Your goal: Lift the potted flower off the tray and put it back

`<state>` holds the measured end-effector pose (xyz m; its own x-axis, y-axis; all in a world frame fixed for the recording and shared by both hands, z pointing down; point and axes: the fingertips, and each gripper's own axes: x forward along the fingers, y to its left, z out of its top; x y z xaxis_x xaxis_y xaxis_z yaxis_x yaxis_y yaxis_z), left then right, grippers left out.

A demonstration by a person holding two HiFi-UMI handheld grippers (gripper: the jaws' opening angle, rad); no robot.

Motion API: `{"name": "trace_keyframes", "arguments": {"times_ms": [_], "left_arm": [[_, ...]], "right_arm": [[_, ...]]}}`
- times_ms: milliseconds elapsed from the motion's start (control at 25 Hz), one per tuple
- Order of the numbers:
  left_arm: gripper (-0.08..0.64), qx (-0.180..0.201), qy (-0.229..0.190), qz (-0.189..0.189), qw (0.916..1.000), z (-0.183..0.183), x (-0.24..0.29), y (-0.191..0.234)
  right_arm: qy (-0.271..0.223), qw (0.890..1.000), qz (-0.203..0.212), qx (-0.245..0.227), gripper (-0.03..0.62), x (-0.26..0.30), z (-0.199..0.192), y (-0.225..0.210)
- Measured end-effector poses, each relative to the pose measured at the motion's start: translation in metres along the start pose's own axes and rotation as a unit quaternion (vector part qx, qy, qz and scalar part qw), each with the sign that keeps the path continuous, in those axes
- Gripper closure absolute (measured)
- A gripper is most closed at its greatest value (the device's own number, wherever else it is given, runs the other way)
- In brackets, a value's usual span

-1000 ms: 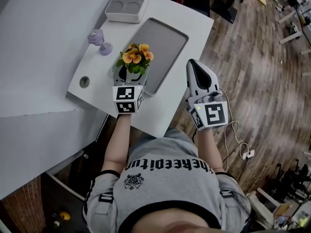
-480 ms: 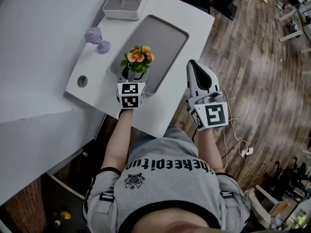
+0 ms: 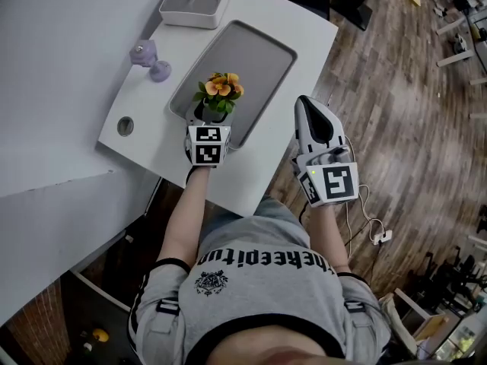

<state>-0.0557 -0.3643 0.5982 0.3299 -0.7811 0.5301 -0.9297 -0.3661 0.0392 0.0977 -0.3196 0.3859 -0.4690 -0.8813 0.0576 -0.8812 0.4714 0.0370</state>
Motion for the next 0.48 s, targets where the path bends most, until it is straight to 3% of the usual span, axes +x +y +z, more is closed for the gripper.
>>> {"name": "trace_keyframes", "arguments": {"times_ms": [480], "left_arm": [[0.219,0.004,0.009,0.000,1.0000,-0.010,0.012,0.002]], "right_arm": [[0.004,1.000,0.002,-0.001,0.592,0.004,-0.004,-0.001]]}}
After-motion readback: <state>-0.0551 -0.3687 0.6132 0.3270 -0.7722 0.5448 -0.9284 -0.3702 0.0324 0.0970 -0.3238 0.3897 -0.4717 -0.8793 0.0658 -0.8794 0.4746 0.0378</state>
